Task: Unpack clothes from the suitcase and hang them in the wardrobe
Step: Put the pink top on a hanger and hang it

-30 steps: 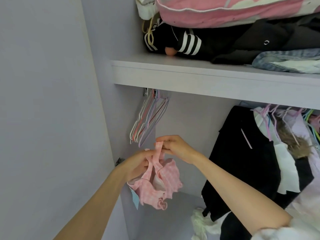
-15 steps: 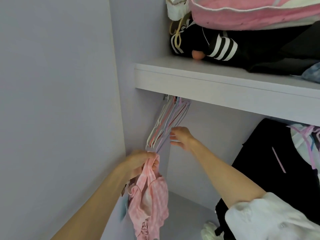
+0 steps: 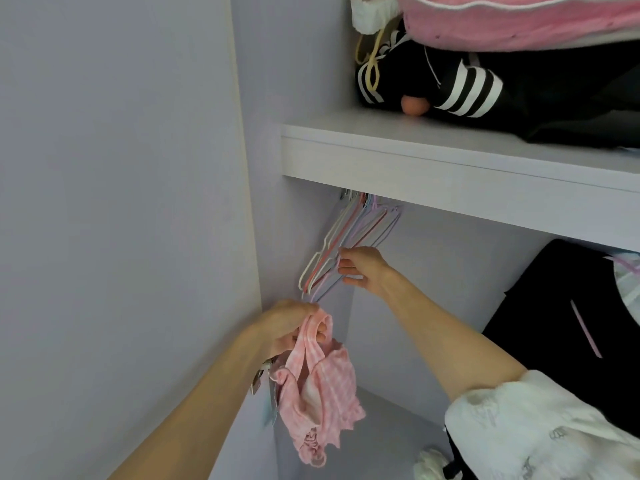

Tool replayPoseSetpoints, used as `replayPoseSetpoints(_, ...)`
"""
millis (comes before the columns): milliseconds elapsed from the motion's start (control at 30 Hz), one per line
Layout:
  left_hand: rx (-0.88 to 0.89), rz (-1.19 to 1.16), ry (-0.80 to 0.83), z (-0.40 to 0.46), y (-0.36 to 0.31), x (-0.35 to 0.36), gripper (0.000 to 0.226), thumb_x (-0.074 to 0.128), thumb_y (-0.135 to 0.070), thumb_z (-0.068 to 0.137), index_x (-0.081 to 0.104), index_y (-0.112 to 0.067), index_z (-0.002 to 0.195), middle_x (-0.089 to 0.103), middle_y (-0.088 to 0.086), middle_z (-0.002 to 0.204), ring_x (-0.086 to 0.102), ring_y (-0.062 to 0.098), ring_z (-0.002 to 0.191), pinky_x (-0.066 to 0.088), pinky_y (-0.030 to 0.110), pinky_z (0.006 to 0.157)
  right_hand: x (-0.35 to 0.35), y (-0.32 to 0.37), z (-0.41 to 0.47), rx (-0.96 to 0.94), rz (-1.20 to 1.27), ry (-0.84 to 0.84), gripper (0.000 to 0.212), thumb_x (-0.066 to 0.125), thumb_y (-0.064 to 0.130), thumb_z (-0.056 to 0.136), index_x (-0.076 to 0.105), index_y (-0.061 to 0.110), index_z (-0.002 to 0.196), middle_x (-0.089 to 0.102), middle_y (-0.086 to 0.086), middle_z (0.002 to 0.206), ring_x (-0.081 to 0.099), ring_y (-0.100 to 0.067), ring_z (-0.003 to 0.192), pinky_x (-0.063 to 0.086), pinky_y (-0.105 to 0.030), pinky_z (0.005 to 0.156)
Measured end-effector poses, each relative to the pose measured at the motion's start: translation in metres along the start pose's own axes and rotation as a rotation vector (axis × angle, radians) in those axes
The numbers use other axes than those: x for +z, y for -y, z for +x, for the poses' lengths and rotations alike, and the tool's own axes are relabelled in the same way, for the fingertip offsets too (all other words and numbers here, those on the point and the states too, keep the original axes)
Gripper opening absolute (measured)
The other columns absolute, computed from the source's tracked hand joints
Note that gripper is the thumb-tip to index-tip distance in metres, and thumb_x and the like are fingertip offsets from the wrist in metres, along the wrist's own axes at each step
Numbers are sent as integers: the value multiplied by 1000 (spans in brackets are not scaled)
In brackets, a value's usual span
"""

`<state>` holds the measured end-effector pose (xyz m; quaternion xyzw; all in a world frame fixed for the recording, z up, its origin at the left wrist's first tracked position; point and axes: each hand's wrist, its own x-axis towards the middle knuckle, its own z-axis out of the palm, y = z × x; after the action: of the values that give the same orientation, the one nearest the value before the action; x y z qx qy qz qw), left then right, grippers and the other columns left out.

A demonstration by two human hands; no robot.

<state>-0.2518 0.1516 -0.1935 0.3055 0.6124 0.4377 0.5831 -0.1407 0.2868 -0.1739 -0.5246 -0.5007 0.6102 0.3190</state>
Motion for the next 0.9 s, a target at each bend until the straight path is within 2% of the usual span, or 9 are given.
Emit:
replayPoseSetpoints(133, 17, -1, 3, -3, 1, -5, 20, 53, -4, 87, 65, 0, 71, 62, 8, 57, 59, 17, 47, 49, 21, 48, 10, 4, -3, -38, 62, -56, 21, 48, 5, 94, 50, 9, 74, 49, -7, 68, 50, -15, 61, 54, -33, 74)
replayPoseSetpoints(200, 12, 6, -8, -4, 5, -7, 22, 52, -5, 88, 64, 0, 70, 63, 8, 56, 60, 16, 46, 49, 21, 47, 12, 6, -4, -54, 182, -79, 20, 36, 1, 97, 48, 7, 82, 44, -7, 66, 45, -15, 57, 52, -26, 58)
replayPoseSetpoints(300, -4, 25, -2, -6, 9, -8, 24, 51, -6, 89, 64, -2, 69, 63, 7, 56, 60, 16, 47, 48, 23, 54, 1, 6, -7, -103, 234, -147, 23, 27, 0, 96, 47, 9, 100, 38, -3, 65, 32, -12, 52, 34, -17, 36)
replayPoseSetpoints(400, -14, 49, 2, -9, 10, -3, 24, 52, -6, 88, 66, -3, 69, 64, 8, 61, 60, 18, 51, 49, 26, 59, -20, 4, -11, -186, 158, -228, 22, 32, 7, 97, 52, 13, 103, 38, 0, 68, 31, -12, 54, 27, -13, 29)
replayPoseSetpoints(533, 2, 94, 0, -12, 12, 8, 24, 50, -4, 89, 64, 1, 71, 63, 7, 54, 58, 14, 43, 48, 20, 45, -47, 0, -16, -285, 141, -307, 28, 34, 19, 101, 51, 16, 123, 37, 6, 68, 31, -11, 53, 25, -11, 29)
replayPoseSetpoints(667, 37, 168, 14, -17, 14, 24, 27, 47, -2, 90, 60, 0, 66, 57, 8, 52, 53, 12, 39, 43, 17, 40, -73, -1, -29, -354, 80, -340, 38, 29, 11, 100, 48, 23, 130, 37, 12, 74, 34, -10, 52, 28, -11, 33)
replayPoseSetpoints(733, 44, 200, 14, -19, 16, 29, 28, 48, -2, 91, 58, -1, 65, 54, 7, 52, 51, 13, 40, 42, 17, 40, -81, -5, -35, -386, -24, -389, 38, 30, 5, 96, 52, 17, 125, 48, 4, 82, 42, -13, 57, 37, -17, 42)
replayPoseSetpoints(800, 45, 216, 22, -20, 19, 34, 28, 48, -3, 92, 57, -1, 65, 53, 7, 52, 50, 14, 42, 42, 18, 40, -91, -14, -40, -378, -106, -458, 37, 33, 0, 91, 54, 9, 119, 53, -5, 96, 50, -21, 73, 43, -27, 62)
replayPoseSetpoints(900, 44, 272, 28, -20, 26, 43, 25, 48, -3, 91, 56, -3, 67, 50, 9, 58, 46, 17, 49, 40, 19, 41, -109, -33, -50, -303, -98, -499, 27, 40, 9, 93, 56, 4, 114, 54, -8, 96, 51, -24, 86, 45, -35, 77)
